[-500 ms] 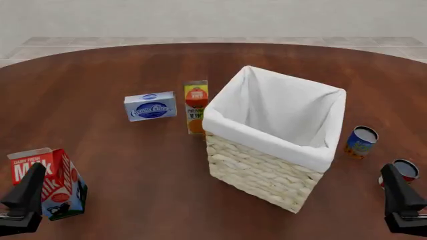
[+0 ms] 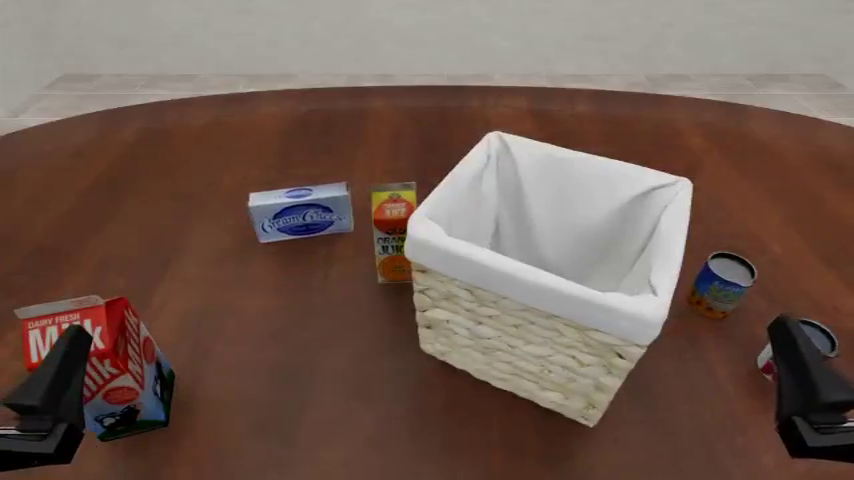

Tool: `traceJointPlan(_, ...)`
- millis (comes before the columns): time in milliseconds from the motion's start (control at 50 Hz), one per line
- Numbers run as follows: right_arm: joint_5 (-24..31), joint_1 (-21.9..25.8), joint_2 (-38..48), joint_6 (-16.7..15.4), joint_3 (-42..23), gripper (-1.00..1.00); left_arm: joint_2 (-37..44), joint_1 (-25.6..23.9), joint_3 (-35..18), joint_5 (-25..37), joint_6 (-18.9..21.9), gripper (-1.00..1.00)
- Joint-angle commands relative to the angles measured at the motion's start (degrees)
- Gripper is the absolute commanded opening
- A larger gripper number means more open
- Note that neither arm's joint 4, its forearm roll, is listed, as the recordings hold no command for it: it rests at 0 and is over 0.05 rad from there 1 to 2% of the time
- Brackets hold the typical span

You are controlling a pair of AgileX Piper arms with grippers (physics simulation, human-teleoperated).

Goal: Pick up the alphabet soup and the tomato sauce, and put them in the basket.

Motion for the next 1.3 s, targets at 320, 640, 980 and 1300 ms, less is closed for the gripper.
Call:
traceJointPlan(320, 5.65, -1.35, 4.36, -0.56, -10.44, 1.0, 0.02, 0.0, -0.01, -0.01, 0.0, 1.0)
traceJointPlan(640, 10.98, -5.12, 9.54, -3.13, -20.73, 1.0, 0.02, 0.0, -0.01, -0.01, 0.0, 1.0)
traceJointPlan(980, 15.88, -8.37, 17.04, -4.14, -27.01, 1.0, 0.02, 0.0, -0.01, -0.01, 0.0, 1.0)
traceJointPlan(1300, 19.47, -17.5, 23.32, -3.77, -29.45, 1.0, 0.02, 0.0, -0.01, -0.01, 0.0, 1.0)
